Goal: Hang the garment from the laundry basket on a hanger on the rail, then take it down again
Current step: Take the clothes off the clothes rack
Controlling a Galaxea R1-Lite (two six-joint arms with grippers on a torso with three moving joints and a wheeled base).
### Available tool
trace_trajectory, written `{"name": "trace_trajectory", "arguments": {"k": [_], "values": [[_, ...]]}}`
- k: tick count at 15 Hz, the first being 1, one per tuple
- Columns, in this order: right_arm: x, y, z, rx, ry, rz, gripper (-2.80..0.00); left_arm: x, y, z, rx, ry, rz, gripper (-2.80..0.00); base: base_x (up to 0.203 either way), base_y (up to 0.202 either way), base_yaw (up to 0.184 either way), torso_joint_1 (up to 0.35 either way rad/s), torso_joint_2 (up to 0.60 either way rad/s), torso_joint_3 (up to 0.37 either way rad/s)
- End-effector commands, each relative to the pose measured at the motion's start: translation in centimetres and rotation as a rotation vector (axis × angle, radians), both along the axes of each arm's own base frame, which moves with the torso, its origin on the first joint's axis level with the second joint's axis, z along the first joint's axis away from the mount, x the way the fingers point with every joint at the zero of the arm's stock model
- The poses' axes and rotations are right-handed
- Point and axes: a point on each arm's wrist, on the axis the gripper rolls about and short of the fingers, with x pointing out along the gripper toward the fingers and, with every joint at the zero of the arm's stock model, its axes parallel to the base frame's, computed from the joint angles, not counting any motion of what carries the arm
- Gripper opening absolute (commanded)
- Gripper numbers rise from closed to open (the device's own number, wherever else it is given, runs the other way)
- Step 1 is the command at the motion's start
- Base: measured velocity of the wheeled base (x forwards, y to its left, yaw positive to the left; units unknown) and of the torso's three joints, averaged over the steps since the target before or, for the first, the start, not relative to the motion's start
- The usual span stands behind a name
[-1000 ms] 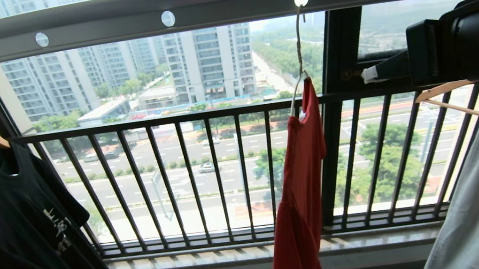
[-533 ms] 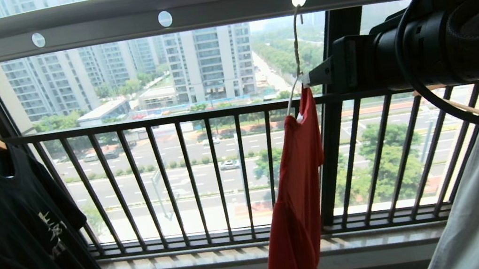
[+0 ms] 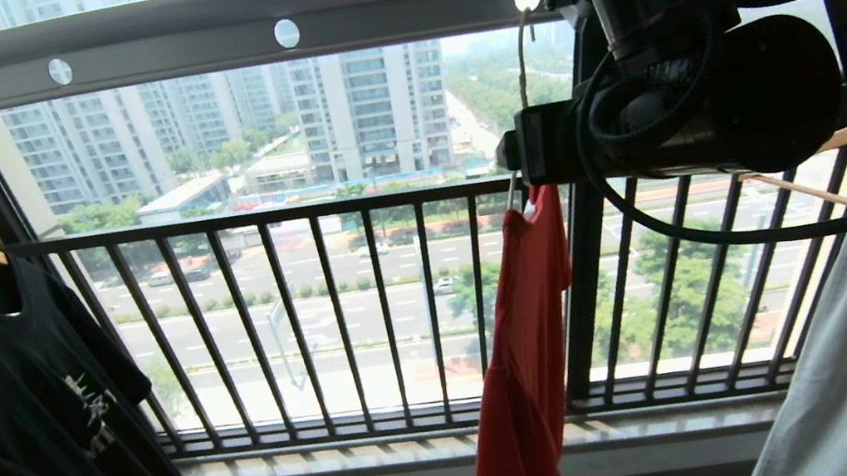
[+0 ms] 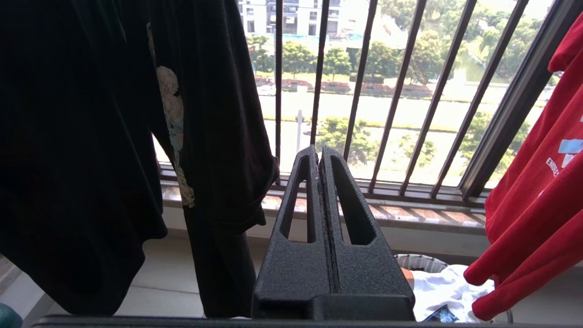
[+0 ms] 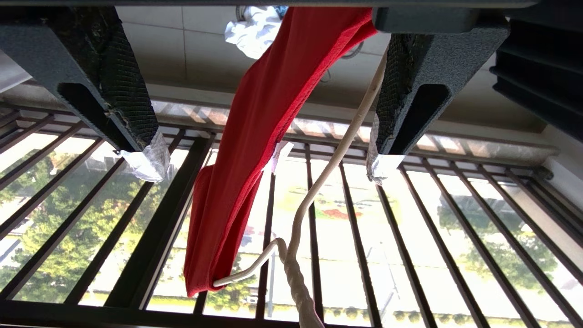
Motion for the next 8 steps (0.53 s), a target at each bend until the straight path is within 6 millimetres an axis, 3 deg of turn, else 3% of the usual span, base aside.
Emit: {"name": "trace_trajectory", "arguments": {"k": [1, 8], "values": [[0.7, 0.5, -0.8, -0.042, 0.002, -0.05, 0.0, 0.0, 0.0, 0.0, -0.001, 0.0, 0.0, -2.8, 0.0, 0.0, 0.0, 0.0, 0.0, 0.0], [-0.2, -0.7, -0.1, -0.043, -0.005, -0.056, 0.0, 0.0, 0.0, 0.0, -0.001, 0.0, -0.001, -2.8, 0.0, 0.0, 0.0, 0.0, 0.0, 0.0]]}}
